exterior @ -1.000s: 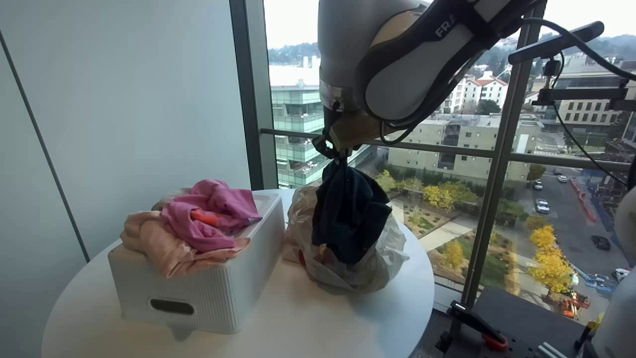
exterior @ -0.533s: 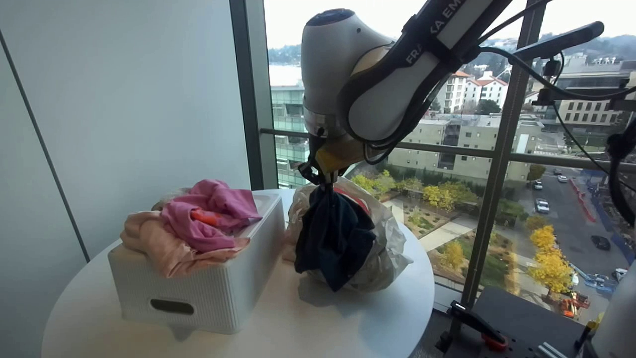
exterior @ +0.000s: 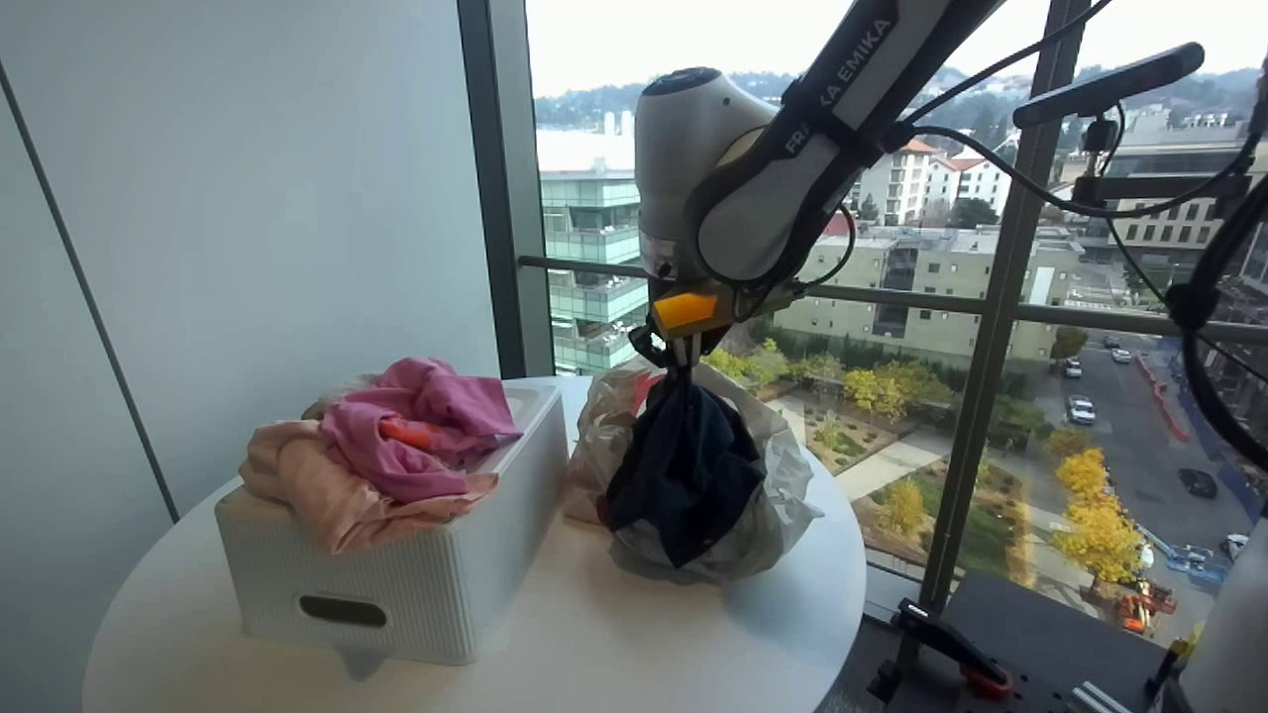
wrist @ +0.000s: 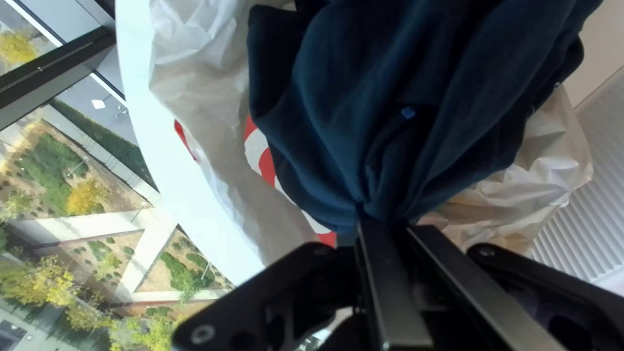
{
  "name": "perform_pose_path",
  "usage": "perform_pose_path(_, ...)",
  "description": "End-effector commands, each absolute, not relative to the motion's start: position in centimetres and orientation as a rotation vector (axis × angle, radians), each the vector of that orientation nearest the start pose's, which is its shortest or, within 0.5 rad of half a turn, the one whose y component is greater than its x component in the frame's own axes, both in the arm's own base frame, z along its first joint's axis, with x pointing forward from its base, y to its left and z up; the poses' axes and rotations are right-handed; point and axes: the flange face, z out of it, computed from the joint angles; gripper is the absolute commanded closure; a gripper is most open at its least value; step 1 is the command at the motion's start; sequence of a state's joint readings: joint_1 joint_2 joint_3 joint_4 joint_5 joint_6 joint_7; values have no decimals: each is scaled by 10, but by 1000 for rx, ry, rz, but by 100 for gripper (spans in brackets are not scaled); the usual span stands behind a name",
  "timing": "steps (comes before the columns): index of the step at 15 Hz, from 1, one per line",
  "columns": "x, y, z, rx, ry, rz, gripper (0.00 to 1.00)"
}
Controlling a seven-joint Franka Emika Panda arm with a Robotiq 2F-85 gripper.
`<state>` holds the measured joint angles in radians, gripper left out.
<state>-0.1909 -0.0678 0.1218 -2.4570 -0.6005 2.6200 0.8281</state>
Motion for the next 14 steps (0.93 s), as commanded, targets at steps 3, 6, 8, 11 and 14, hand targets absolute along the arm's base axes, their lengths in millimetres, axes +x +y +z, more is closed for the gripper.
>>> perform_pose_path(3,507,-36,367,-3265,788,-757,96)
perform_pose_path(6,520,-36,345,-3286,783,-722,96)
perform_pose_path(8,527,-40,323,-3300,800,-681,95)
perform_pose_path(11,537,-48,298,-3325,839,-643,95)
perform_pose_path(14,550,-59,280,-3370,922,-702,96)
